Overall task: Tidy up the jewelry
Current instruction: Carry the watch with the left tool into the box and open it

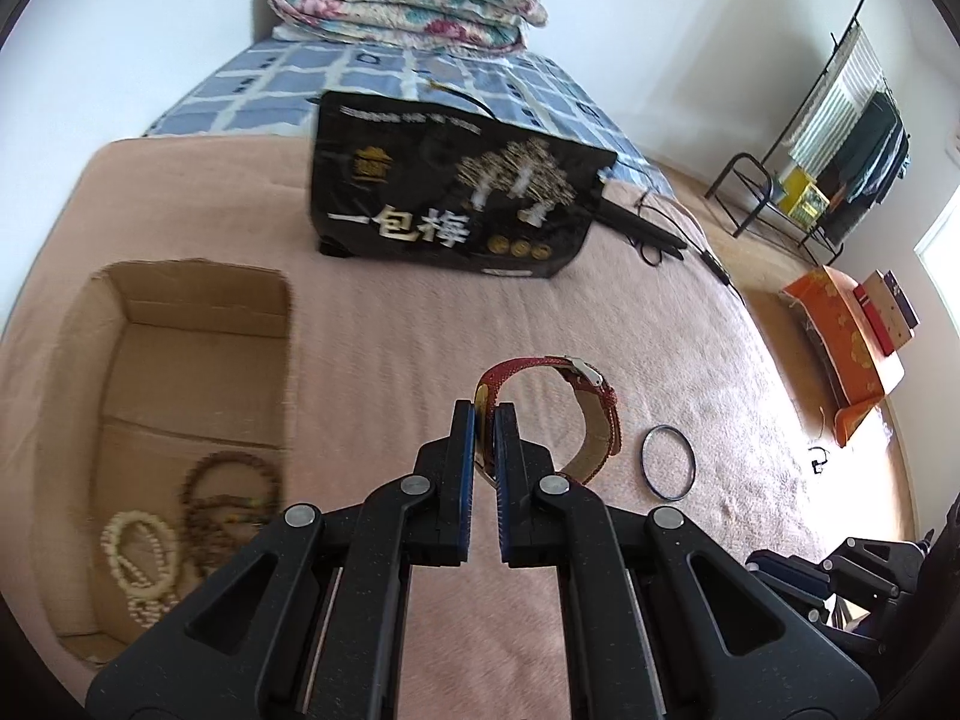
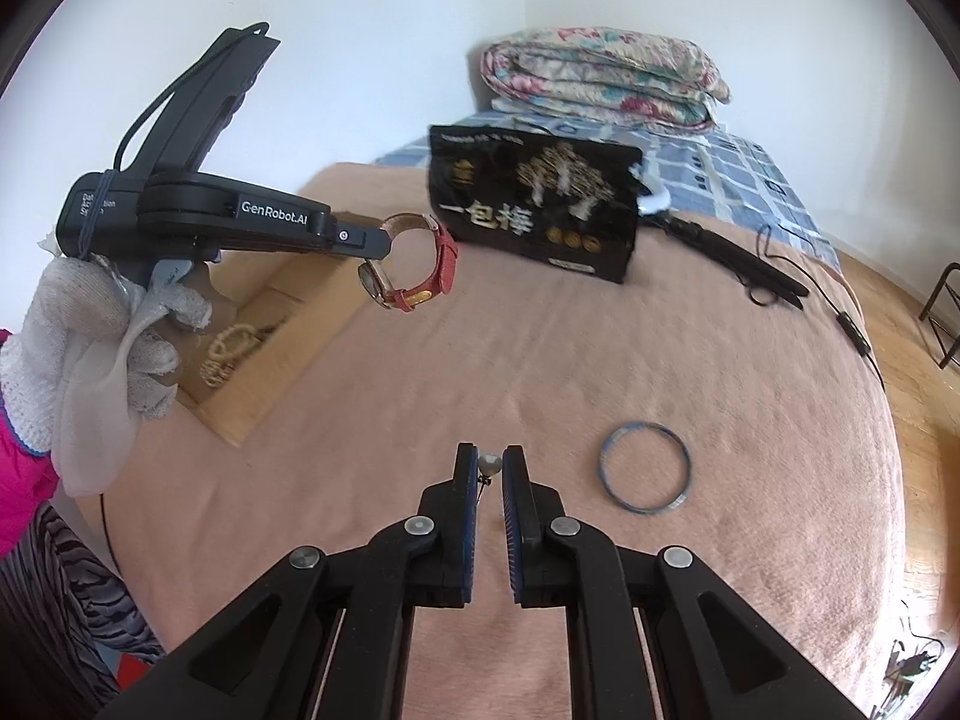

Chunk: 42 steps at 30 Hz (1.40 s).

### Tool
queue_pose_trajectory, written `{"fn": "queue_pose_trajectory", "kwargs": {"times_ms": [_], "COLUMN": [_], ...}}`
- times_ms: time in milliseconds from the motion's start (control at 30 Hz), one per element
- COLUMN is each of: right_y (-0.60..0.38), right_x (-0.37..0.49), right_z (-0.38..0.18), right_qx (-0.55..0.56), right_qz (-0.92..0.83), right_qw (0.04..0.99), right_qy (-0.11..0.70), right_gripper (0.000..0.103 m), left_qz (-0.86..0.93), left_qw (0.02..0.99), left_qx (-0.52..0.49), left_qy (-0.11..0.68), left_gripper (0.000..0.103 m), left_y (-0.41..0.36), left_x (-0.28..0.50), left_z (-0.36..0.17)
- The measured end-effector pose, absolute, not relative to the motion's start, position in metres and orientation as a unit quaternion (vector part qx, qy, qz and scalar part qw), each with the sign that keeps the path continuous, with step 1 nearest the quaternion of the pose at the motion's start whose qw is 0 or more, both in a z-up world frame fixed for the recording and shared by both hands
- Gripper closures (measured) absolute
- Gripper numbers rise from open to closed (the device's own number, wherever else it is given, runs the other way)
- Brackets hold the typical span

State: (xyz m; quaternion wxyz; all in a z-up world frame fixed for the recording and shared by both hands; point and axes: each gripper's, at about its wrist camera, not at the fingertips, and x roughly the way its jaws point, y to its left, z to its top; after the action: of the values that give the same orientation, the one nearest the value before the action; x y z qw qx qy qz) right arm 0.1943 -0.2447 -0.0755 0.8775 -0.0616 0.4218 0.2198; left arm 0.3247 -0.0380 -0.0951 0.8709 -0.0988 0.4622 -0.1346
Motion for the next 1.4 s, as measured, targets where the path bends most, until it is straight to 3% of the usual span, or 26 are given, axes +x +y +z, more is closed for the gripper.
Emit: {"fn": "queue_pose_trajectory", "kwargs": {"times_ms": [867, 1400], "right_y": [-0.110, -0.045], "right_x": [0.195, 0.219], "right_z": [-0.063, -0.084], "right_qx": [-0.026, -0.047], "right_qz": [0.321, 0.353], "right_qw": [0.865, 0.845], "right_qy": [0.385, 0.398], "right_gripper": [0.097, 0.097], "left_qz": [-0.022, 0.016], "left_qw": [0.883, 0.873], "left_qx": [-0.132, -0.156], "left_qy": [0.450, 0.462], "left_gripper": [0.099, 0.099], "left_y": [0.122, 0.167], "left_x": [0.303, 0.315], "left_z": [-0.090, -0.108]}}
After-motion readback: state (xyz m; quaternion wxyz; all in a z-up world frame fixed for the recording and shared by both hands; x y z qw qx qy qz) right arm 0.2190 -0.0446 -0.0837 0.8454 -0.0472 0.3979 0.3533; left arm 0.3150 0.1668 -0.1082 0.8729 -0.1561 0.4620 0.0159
